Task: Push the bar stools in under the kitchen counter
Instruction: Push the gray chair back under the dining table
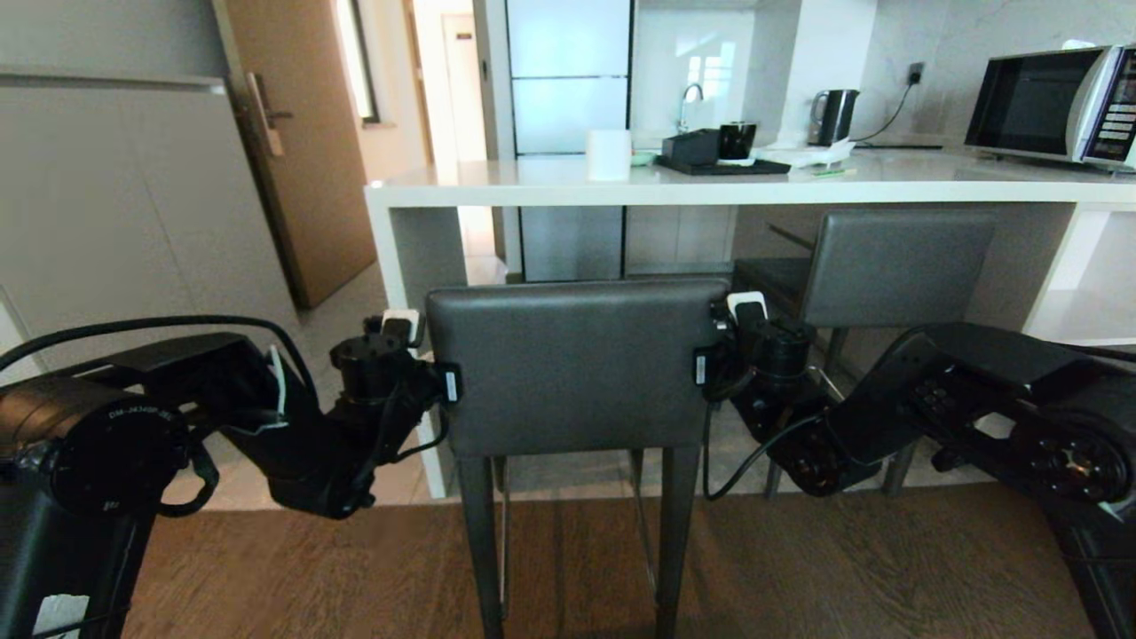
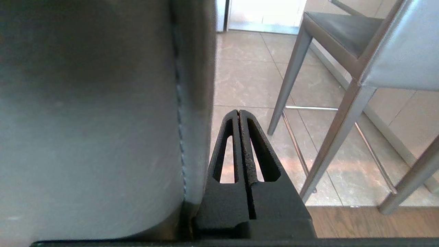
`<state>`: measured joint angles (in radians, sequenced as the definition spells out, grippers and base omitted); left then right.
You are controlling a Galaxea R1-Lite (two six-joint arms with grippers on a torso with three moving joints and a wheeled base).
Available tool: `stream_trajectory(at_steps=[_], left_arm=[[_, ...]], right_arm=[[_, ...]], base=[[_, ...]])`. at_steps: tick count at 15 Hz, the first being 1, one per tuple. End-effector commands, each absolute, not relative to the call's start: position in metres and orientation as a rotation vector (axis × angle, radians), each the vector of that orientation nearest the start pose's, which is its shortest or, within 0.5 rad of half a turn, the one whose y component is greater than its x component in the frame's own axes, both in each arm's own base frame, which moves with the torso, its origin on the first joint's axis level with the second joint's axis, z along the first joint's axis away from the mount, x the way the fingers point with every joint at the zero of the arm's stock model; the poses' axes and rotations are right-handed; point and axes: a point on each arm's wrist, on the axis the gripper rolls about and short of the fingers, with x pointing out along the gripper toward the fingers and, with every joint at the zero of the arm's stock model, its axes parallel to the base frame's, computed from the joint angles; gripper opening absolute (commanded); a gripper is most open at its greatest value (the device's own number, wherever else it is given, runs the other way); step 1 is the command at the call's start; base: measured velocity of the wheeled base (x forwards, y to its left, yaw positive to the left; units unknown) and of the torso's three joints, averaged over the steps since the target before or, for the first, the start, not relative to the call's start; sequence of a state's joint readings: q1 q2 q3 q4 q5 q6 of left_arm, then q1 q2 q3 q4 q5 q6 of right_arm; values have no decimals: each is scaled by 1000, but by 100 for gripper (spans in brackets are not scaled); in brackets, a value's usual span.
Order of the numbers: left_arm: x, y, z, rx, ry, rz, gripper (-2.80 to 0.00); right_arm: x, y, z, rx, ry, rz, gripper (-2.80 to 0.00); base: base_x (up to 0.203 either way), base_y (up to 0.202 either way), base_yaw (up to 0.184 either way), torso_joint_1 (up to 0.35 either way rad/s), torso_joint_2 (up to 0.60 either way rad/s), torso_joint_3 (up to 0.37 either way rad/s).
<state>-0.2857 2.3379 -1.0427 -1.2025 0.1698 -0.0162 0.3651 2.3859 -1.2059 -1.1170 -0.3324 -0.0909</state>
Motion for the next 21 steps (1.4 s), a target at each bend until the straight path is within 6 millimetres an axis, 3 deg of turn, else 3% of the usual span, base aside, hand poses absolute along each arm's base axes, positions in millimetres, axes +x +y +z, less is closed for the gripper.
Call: stream_trajectory(at_steps=[1,4,10,18,21], left_arm=[[426,-122,55,2,81,-116,-280],[435,-124,57,3,74,-118,-280],[431,-126,65,-13,-6,-127,-280],[430,-124,61,59,-7,-124,-280],[430,-124,59,59,-2,-123,-280]], right_arm=[[433,155,61,-112,57,29,-280],[438,156,66,-101,33,26,-280],[437,155,66,-102,37,23,-280],[435,154,65,-107,44,22,-280],[435,154,65,-108,42,23,-280]], base=[[0,0,0,0,0,0],[0,0,0,0,0,0],[0,0,0,0,0,0],[0,0,0,0,0,0],[132,0,3,-4,3,7]])
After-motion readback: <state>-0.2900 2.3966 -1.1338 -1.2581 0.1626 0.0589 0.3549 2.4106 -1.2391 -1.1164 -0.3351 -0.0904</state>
